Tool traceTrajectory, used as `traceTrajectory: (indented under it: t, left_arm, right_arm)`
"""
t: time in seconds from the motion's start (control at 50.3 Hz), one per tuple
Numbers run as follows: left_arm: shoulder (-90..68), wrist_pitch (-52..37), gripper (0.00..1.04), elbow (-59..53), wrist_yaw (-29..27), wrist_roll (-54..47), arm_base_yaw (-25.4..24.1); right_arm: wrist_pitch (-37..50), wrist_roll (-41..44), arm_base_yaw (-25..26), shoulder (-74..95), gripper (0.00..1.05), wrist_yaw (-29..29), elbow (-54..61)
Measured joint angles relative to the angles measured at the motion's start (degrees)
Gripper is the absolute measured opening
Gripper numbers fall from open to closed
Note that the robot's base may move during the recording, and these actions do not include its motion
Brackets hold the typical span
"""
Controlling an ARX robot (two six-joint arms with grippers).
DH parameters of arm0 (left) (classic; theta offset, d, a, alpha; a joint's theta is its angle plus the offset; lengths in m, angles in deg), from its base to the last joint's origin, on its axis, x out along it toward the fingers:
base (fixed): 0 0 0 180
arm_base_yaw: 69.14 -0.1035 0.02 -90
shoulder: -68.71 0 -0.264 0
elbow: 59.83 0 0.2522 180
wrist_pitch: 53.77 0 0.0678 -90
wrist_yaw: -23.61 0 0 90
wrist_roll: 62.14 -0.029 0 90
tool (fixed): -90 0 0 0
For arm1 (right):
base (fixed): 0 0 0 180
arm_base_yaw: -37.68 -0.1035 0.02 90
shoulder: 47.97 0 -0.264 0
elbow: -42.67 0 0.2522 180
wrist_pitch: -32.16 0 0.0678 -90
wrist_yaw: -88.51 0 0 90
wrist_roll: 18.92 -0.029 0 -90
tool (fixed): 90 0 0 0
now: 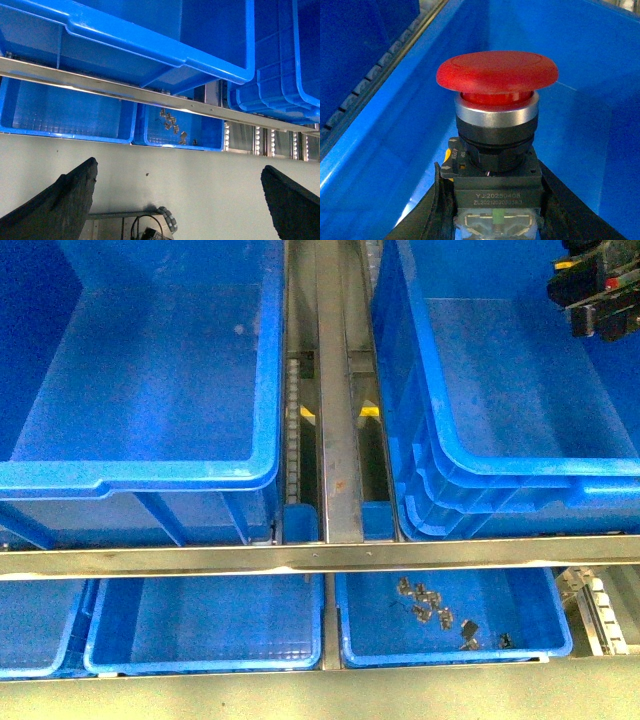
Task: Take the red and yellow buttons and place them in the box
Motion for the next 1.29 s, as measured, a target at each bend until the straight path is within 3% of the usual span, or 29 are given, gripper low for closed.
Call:
traceTrajectory:
  t: [0.179, 0.219, 0.258, 0.298, 0.358, 0.437, 0.517, 0.616, 0.854, 1.291]
  left_arm:
    - [0.0, 0.0, 0.97, 0.0, 0.11, 0.02, 0.0]
    - [1.66, -2.6, 0.95, -0.83, -2.4, -0.72, 0.68]
    - [6.34, -10.95, 0.95, -4.39, -11.08, -2.73, 2.82]
    - [11.37, -15.8, 0.98, -7.41, -15.96, -4.55, 3.74]
    - [17.51, -20.55, 0.96, -9.92, -20.74, -6.25, 4.63]
    - [23.63, -24.44, 0.86, -9.68, -24.7, -7.52, 6.27]
    - [24.87, -24.3, 0.73, -9.73, -32.65, -8.11, 11.28]
    - [25.11, -23.8, 0.56, -10.01, -32.92, -8.72, 14.53]
    - [25.14, -23.8, 0.04, -10.01, -33.53, -8.96, 14.69]
    - [25.14, -23.8, 0.03, -10.01, -33.53, -9.01, 14.71]
  right_arm:
    - [-1.86, 0.39, 0.66, 4.94, 0.34, 0.24, -7.32]
    - [-2.29, 0.46, 0.76, 5.81, 0.34, 0.28, -8.72]
    - [-2.73, 0.52, 0.87, 6.62, 0.34, 0.37, -10.01]
    - [-3.19, 0.55, 0.98, 7.15, 0.34, 0.48, -10.93]
    - [-3.89, 0.5, 1.16, 8.39, 0.34, 0.74, -12.57]
    - [-4.57, 0.55, 1.46, 9.77, 0.34, 0.9, -14.01]
    - [-5.18, 0.63, 1.57, 11.45, 0.34, 0.96, -15.69]
    - [-6.05, 0.37, 1.77, 13.73, 0.34, 1.05, -18.05]
    - [-13.9, -0.02, 3.48, 25.97, 0.34, -0.2, -30.01]
    - [-32.7, -2.82, 4.9, 47.41, 0.34, -7.32, -62.36]
